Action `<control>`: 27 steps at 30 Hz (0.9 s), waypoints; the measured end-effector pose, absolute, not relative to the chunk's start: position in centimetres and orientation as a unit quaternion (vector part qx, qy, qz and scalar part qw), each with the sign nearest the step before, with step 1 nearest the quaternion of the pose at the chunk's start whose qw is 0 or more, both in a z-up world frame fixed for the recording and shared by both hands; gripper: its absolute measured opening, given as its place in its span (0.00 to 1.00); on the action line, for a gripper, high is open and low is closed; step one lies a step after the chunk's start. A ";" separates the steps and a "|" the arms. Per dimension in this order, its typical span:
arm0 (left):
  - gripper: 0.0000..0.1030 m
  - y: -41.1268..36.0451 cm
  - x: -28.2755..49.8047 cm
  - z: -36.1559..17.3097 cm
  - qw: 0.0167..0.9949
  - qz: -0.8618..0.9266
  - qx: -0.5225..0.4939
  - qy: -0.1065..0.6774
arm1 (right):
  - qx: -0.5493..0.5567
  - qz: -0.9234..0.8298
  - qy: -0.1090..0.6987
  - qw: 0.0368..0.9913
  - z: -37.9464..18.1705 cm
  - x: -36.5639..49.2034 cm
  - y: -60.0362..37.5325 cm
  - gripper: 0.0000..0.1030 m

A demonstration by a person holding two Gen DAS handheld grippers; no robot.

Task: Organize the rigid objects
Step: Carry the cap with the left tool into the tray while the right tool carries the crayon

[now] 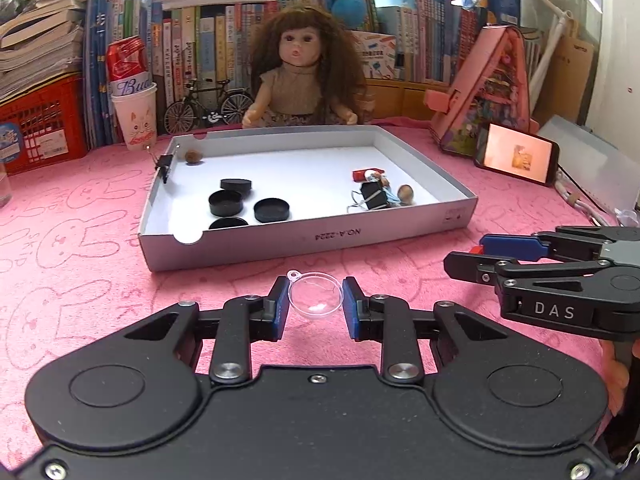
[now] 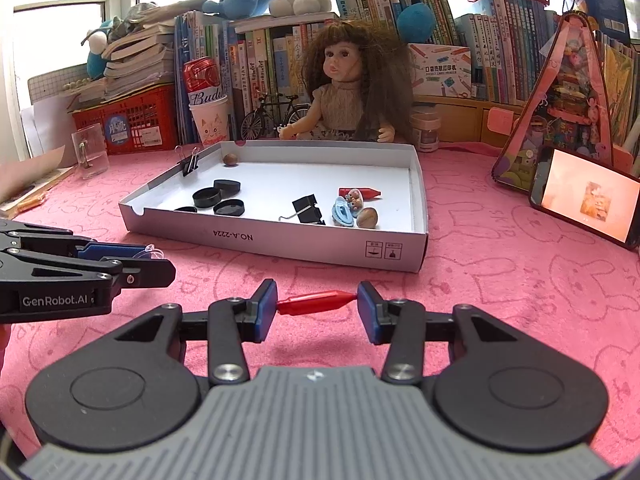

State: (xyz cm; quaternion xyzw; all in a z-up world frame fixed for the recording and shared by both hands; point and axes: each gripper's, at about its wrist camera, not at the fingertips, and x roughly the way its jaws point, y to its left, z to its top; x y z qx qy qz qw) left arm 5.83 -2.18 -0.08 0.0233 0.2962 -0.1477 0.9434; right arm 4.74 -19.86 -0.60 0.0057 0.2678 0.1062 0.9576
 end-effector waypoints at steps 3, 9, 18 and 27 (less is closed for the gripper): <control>0.25 -1.9 6.1 0.0 0.943 -0.144 0.016 0.299 | 0.009 0.103 0.266 0.958 -0.4 4.9 -19.8 0.48; 0.26 -1.7 6.2 0.3 0.945 -0.139 0.011 0.296 | 0.018 0.097 0.263 0.960 -0.1 5.1 -19.9 0.48; 0.26 -1.4 6.5 0.5 0.946 -0.131 0.000 0.297 | 0.028 0.091 0.262 0.960 0.0 5.4 -19.8 0.48; 0.26 -1.1 6.7 0.7 0.948 -0.122 -0.005 0.295 | 0.038 0.086 0.260 0.961 0.3 5.7 -19.8 0.48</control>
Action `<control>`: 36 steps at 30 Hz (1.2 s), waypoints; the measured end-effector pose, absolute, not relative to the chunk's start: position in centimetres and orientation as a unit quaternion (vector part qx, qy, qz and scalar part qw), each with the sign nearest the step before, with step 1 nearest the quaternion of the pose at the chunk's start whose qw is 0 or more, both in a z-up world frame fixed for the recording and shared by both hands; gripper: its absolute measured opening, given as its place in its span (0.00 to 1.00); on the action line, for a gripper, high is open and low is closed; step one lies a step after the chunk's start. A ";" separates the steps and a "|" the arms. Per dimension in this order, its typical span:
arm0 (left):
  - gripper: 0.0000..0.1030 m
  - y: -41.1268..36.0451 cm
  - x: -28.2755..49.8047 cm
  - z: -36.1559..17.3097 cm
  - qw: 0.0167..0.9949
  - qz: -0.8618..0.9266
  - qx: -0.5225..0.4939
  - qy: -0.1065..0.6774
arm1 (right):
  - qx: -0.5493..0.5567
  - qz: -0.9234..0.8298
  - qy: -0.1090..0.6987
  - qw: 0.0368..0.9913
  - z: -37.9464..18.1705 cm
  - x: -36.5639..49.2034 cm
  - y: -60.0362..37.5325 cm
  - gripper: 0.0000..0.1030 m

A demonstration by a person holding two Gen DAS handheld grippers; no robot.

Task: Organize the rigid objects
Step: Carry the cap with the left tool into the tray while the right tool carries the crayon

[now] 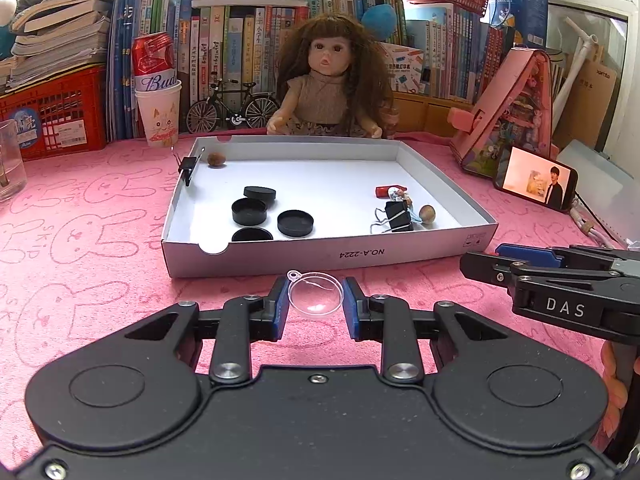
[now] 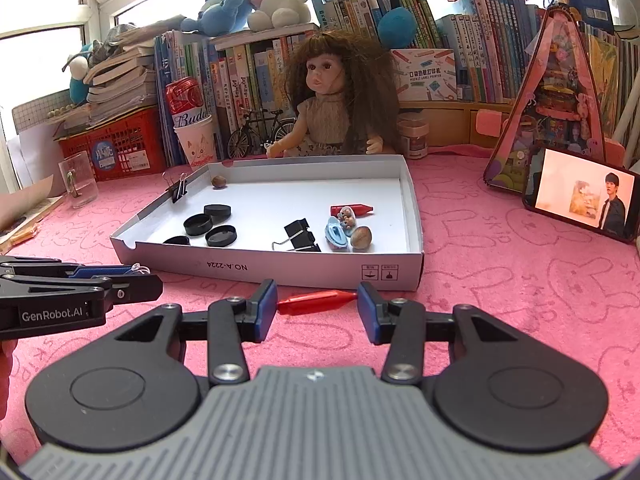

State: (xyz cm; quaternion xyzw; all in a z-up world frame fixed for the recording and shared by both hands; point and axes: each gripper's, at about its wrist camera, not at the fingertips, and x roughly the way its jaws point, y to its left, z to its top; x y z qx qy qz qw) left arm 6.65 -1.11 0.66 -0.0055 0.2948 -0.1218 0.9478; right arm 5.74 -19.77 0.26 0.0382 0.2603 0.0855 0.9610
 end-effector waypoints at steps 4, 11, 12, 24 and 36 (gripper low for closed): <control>0.26 -0.9 6.9 0.8 0.948 -0.118 -0.010 0.295 | 0.043 0.082 0.260 0.961 0.4 6.0 -19.8 0.48; 0.26 -0.6 7.5 1.2 0.951 -0.111 -0.015 0.289 | 0.050 0.073 0.256 0.963 0.8 6.6 -20.0 0.48; 0.26 -0.5 7.6 1.3 0.951 -0.110 -0.015 0.287 | 0.050 0.072 0.256 0.963 0.9 6.7 -19.9 0.48; 0.26 -0.1 9.0 2.1 0.956 -0.098 -0.024 0.276 | 0.055 0.067 0.255 0.963 1.3 7.9 -19.8 0.49; 0.26 0.2 11.8 2.8 0.960 -0.089 -0.033 0.263 | 0.063 0.060 0.244 0.966 1.9 10.3 -19.6 0.49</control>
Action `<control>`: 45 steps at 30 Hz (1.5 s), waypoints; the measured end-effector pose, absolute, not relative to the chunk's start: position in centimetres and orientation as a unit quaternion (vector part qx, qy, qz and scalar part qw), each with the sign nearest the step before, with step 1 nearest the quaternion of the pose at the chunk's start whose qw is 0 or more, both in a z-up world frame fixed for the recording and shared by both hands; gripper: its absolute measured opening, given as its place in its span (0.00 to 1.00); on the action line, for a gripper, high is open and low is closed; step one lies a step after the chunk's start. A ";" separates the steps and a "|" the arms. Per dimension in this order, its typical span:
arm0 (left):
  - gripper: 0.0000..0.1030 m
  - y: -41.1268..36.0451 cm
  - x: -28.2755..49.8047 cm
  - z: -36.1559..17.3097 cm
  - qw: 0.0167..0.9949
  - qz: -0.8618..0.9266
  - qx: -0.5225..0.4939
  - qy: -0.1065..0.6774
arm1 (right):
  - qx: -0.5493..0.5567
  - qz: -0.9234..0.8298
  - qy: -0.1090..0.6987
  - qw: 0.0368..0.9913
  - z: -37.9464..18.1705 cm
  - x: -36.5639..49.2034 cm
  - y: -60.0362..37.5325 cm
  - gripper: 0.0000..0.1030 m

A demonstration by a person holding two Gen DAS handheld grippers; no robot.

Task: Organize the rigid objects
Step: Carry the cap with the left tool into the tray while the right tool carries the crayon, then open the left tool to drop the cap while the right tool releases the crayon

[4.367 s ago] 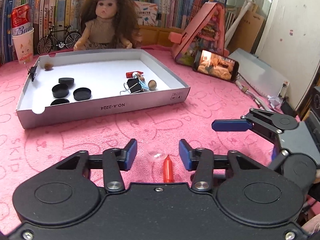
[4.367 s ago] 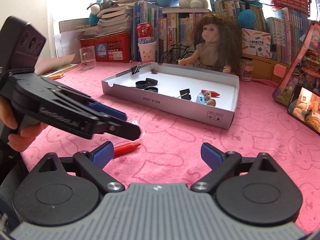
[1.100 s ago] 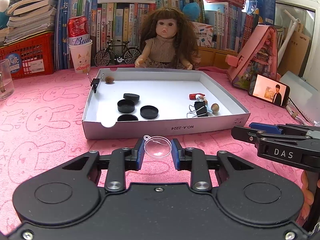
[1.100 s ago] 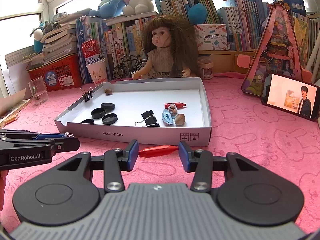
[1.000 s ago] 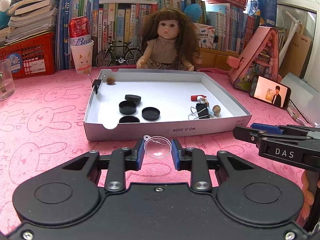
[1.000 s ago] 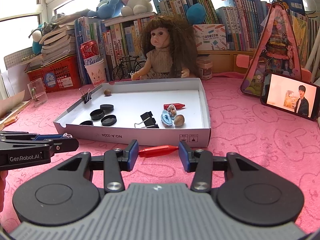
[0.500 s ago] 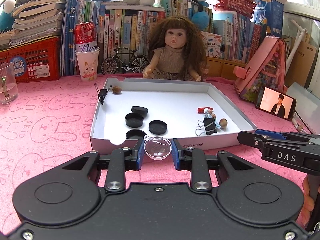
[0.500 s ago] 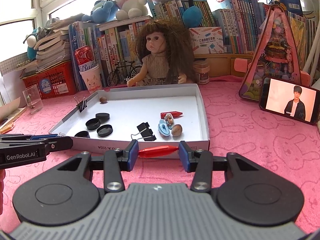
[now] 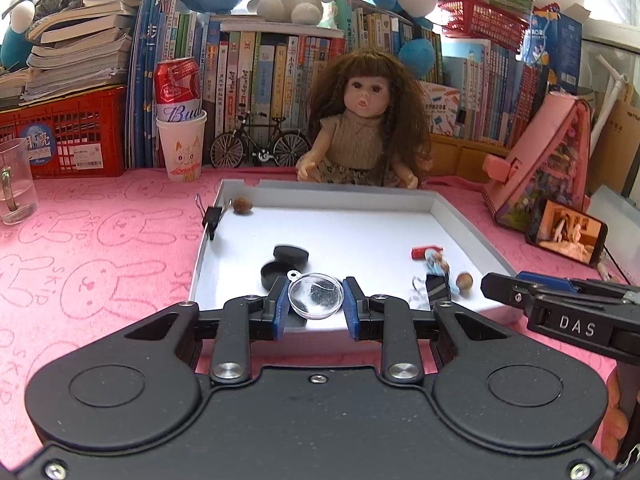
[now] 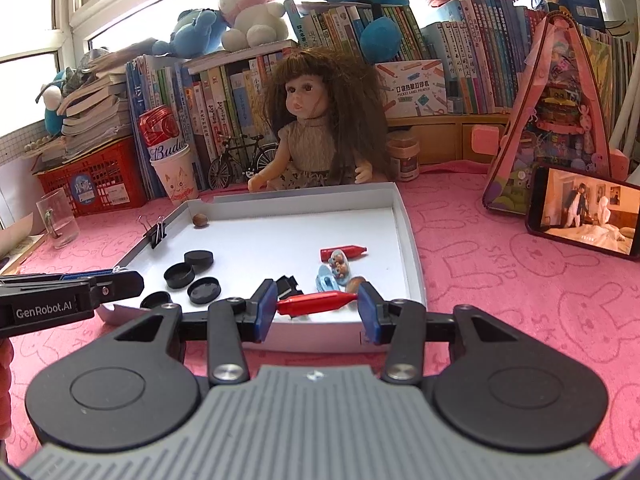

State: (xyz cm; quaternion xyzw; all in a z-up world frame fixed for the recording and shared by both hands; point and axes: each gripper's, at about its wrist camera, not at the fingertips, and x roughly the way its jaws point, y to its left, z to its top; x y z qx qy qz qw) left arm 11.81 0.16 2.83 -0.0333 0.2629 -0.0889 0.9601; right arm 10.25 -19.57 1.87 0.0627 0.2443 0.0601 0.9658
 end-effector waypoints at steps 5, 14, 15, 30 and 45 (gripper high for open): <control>0.26 0.3 13.7 2.9 0.960 -0.083 -0.047 0.264 | 0.076 0.058 0.245 0.965 2.0 11.8 -19.7 0.49; 0.26 0.6 16.4 2.8 0.961 -0.070 -0.062 0.262 | 0.082 0.054 0.250 0.963 1.9 14.1 -19.5 0.49; 0.26 0.6 16.7 2.8 0.961 -0.069 -0.062 0.262 | 0.084 0.054 0.250 0.963 1.9 14.3 -19.5 0.49; 0.26 0.6 20.2 2.6 0.958 -0.067 -0.074 0.269 | 0.108 0.055 0.259 0.958 1.9 17.7 -19.4 0.49; 0.26 -0.2 23.9 3.2 0.955 -0.071 -0.078 0.276 | 0.112 0.052 0.276 0.953 1.9 21.2 -19.6 0.50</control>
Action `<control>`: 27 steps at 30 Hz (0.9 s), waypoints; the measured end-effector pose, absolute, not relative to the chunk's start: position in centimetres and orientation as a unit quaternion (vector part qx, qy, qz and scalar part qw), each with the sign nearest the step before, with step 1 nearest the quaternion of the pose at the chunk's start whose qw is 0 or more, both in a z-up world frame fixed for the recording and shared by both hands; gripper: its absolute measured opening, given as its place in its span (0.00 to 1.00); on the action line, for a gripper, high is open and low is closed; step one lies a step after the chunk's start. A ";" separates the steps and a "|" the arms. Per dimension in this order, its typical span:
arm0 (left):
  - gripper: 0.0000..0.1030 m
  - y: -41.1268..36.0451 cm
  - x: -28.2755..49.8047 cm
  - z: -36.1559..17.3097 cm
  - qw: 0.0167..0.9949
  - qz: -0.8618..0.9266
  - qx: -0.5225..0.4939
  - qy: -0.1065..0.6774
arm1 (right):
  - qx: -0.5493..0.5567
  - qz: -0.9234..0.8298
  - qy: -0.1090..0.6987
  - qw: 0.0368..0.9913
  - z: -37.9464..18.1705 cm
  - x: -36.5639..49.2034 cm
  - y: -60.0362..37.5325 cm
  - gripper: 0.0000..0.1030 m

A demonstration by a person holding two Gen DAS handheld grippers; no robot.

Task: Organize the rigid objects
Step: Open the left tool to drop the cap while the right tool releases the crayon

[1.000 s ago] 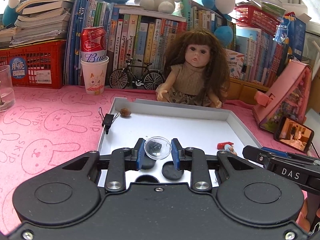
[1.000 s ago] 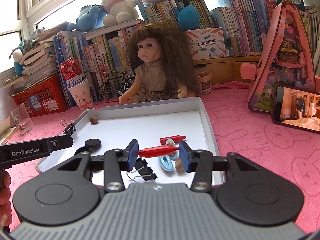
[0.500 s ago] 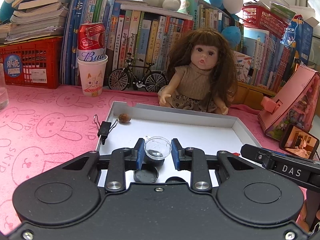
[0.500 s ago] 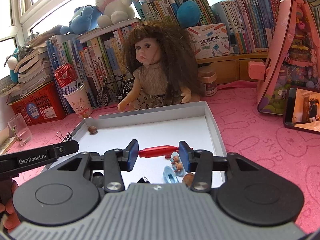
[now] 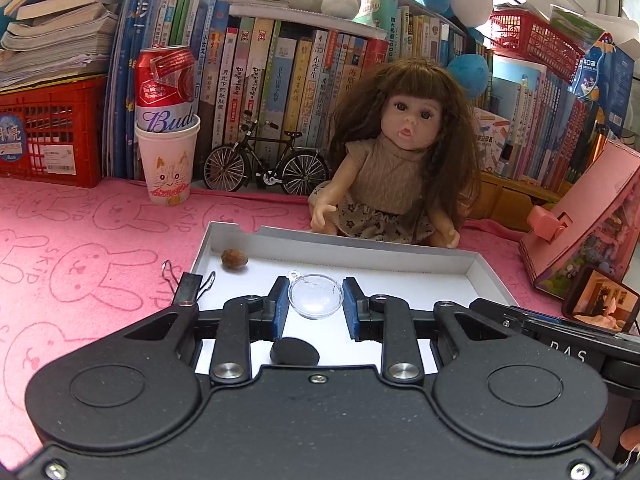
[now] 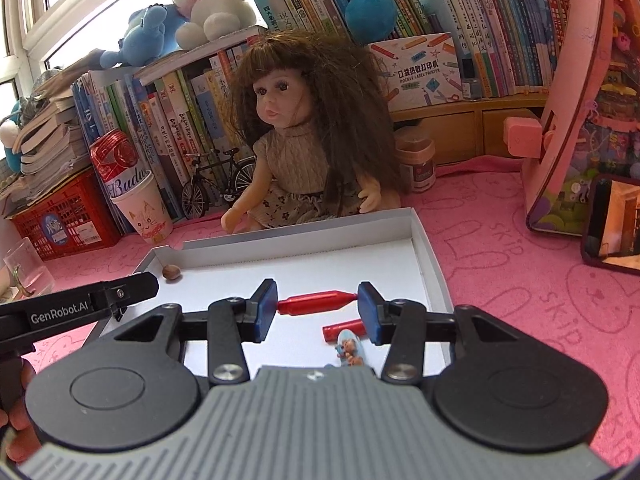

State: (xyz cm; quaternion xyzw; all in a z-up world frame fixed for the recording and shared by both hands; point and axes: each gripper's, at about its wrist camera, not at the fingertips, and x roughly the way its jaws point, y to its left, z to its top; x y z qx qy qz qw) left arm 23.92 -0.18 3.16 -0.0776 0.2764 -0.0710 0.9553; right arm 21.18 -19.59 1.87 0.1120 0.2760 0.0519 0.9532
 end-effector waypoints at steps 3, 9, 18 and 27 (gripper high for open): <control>0.26 -0.4 24.9 3.0 0.955 -0.071 -0.072 0.279 | 0.106 0.050 0.277 0.954 1.9 22.0 -19.4 0.50; 0.26 -0.8 26.7 2.5 0.954 -0.070 -0.068 0.284 | 0.101 0.047 0.282 0.953 1.6 23.5 -19.1 0.50; 0.26 -1.3 28.2 1.2 0.950 -0.065 -0.056 0.301 | 0.087 0.048 0.297 0.950 0.5 25.0 -18.6 0.50; 0.26 -1.7 28.7 0.4 0.946 -0.055 -0.043 0.316 | 0.079 0.047 0.312 0.946 -0.2 25.7 -18.2 0.50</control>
